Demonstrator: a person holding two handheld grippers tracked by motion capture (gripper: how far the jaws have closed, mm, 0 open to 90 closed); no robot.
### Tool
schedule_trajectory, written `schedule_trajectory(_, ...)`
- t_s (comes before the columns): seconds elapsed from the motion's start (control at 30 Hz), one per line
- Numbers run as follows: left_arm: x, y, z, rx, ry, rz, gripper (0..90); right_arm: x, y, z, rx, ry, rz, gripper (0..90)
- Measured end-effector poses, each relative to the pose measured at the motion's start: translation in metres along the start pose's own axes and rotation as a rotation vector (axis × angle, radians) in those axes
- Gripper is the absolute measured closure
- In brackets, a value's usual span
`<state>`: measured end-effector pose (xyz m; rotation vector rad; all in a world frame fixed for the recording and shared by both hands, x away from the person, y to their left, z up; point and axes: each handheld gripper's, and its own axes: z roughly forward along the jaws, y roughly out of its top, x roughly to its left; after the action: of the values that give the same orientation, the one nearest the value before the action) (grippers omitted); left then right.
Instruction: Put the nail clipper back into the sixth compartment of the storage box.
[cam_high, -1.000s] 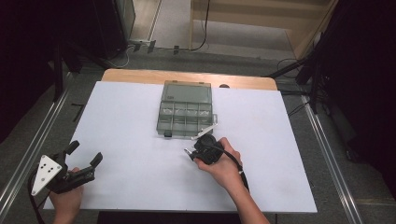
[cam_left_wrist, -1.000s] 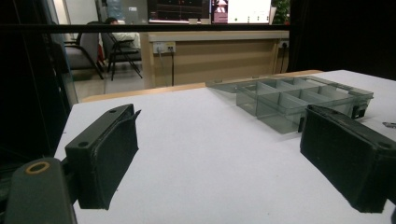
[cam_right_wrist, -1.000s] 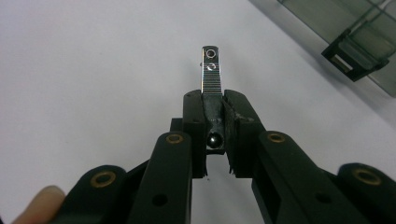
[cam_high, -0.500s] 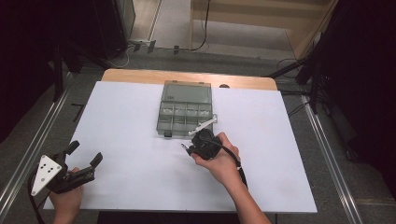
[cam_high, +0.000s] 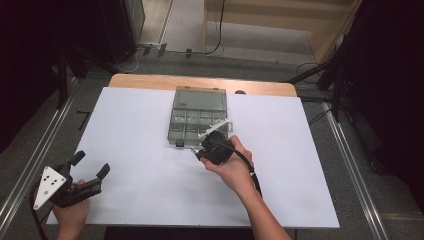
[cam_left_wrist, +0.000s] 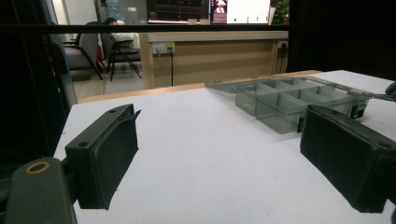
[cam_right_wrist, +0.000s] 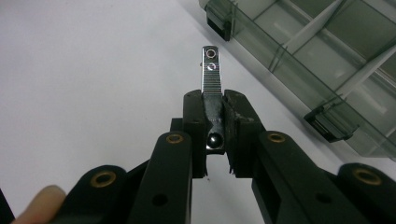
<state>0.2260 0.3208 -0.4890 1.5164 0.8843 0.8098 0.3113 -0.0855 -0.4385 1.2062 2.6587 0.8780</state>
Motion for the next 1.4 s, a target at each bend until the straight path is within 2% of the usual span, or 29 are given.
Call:
schedule_trajectory(0.8, 0.000, 0.000, 0.000, 0.000, 0.000, 0.000, 10.7, -0.002, 0.021, -0.001, -0.039, -0.016, 0.013, 81.7)
schedule_trajectory(1.4, 0.000, 0.000, 0.000, -0.001, -0.001, -0.001, 10.7, -0.007, 0.037, 0.008, -0.062, -0.033, 0.032, 81.7)
